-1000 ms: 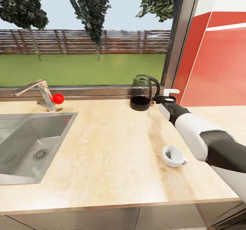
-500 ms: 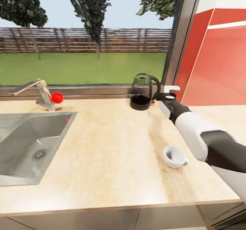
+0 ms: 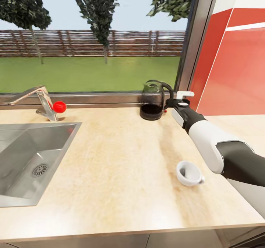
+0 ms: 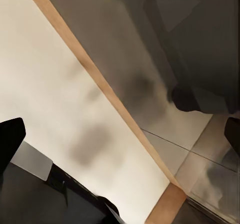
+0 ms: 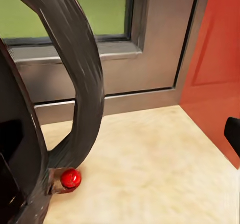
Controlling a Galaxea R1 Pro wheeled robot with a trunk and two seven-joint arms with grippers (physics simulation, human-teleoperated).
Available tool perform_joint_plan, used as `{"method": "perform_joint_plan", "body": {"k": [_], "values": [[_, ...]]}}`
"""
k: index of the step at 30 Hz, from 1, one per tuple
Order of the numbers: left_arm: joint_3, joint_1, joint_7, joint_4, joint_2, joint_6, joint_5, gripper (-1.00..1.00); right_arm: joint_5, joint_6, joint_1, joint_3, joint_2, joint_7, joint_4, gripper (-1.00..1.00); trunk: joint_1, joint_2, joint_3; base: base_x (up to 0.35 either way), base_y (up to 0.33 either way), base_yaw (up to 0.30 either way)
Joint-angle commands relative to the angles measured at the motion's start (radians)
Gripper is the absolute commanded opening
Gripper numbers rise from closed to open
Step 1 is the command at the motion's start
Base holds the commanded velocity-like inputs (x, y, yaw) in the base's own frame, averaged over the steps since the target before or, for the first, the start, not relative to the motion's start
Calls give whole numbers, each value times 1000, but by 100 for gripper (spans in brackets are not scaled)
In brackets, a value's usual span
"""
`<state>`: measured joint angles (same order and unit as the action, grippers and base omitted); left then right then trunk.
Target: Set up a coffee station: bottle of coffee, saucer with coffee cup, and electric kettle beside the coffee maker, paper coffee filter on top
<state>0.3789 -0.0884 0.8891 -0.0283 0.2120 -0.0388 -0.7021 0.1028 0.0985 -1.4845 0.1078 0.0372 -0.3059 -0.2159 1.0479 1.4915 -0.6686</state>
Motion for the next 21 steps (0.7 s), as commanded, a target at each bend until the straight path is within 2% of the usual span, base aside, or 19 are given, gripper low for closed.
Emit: {"method": "perform_joint_plan", "body": {"k": [1,21], "values": [[5,-1,4,1,0,-4,1,100,10,6,0,9,0,-6,-2,100,0,0,-1,45,-27,0],[5,-1,4,1,1,-4,1,100,9,6,0,9,-6,-6,-2,100,0,0,-1,18,-15,0]]}}
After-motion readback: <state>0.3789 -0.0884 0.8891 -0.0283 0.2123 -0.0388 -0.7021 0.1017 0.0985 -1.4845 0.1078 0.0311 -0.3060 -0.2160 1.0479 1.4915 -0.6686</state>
